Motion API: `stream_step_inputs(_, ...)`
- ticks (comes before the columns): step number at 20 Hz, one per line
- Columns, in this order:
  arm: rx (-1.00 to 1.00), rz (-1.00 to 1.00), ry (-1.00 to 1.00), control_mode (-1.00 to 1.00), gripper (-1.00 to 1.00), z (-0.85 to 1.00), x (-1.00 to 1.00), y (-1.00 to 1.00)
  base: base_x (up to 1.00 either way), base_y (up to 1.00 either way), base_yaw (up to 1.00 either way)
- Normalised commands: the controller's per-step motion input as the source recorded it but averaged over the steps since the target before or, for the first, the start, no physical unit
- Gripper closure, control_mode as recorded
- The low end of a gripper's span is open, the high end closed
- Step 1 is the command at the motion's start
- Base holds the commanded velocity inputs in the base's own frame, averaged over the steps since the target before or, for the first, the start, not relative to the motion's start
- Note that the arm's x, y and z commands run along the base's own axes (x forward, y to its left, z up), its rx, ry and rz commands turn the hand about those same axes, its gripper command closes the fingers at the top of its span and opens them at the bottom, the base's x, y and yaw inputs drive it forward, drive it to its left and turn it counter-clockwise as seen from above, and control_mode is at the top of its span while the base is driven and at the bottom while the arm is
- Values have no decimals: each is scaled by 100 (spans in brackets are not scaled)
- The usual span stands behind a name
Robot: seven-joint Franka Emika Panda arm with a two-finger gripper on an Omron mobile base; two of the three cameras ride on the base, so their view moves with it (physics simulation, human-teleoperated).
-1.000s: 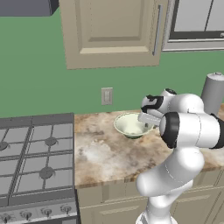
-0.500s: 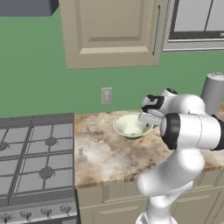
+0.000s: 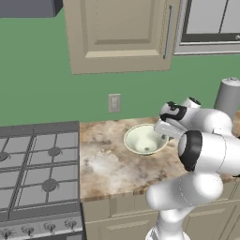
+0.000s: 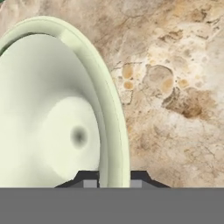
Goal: Pick the cup and bowl from the counter and place them on the counter next to the sink.
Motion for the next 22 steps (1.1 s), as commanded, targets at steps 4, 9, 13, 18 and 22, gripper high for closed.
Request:
stream_step_inputs(4, 19, 0, 0, -100, 100, 13, 1, 0, 0, 0, 0)
stream_step_inputs(9, 19, -2, 4, -100, 100, 25, 13, 0, 0, 0, 0)
stream_step_inputs(13, 14, 0, 10, -100, 100, 51, 1, -2, 0, 0, 0)
stream_step_inputs(18, 13, 0, 3, -100, 100, 54, 0, -10, 0, 0, 0)
stream_step_inputs(22, 14, 0, 0, -100, 100, 34, 0, -2, 0, 0, 0)
